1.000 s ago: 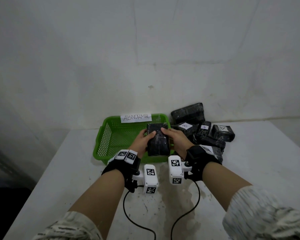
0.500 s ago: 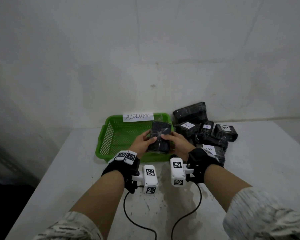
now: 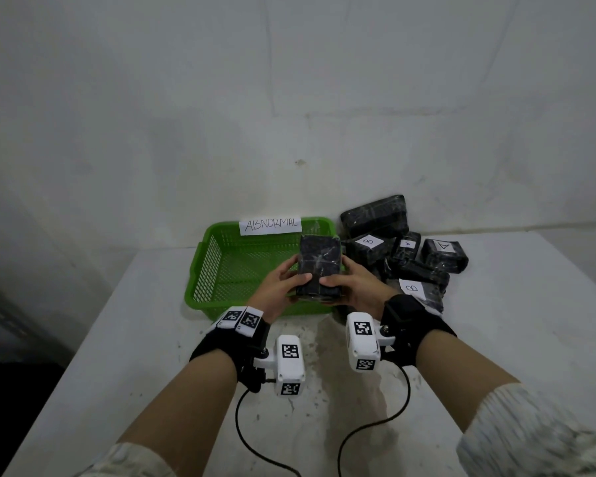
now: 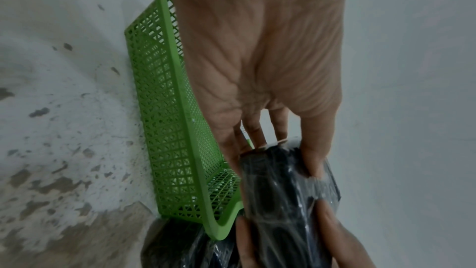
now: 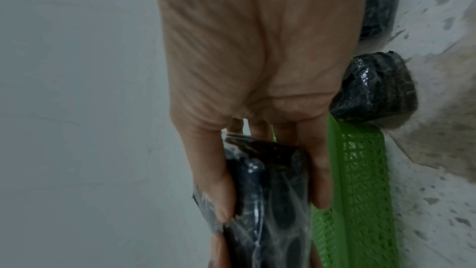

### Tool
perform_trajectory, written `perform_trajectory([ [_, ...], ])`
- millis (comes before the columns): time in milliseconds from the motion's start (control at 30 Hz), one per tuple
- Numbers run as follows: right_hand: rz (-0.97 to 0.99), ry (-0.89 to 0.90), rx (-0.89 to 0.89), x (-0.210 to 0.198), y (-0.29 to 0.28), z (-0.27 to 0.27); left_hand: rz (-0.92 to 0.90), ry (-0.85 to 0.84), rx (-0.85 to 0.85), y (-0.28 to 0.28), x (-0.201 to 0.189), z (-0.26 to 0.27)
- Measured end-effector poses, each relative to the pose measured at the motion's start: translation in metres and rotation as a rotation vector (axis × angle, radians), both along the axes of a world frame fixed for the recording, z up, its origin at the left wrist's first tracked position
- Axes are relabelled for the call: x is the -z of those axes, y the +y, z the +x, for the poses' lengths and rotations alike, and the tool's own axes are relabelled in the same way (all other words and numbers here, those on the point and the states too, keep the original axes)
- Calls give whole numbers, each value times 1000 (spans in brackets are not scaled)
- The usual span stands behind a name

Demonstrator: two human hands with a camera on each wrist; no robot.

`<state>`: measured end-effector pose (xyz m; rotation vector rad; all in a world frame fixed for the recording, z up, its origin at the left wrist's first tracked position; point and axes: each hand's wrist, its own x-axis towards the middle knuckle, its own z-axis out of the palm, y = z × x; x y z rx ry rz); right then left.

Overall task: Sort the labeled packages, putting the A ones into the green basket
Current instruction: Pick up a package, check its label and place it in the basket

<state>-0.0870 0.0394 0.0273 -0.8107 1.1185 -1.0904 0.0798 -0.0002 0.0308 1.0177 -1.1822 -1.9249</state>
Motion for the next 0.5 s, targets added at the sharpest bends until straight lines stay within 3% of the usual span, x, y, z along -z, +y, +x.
perform_trajectory([
  [500,-34,-17,-81,4,5,-1,-1,65,5,10,5,11],
])
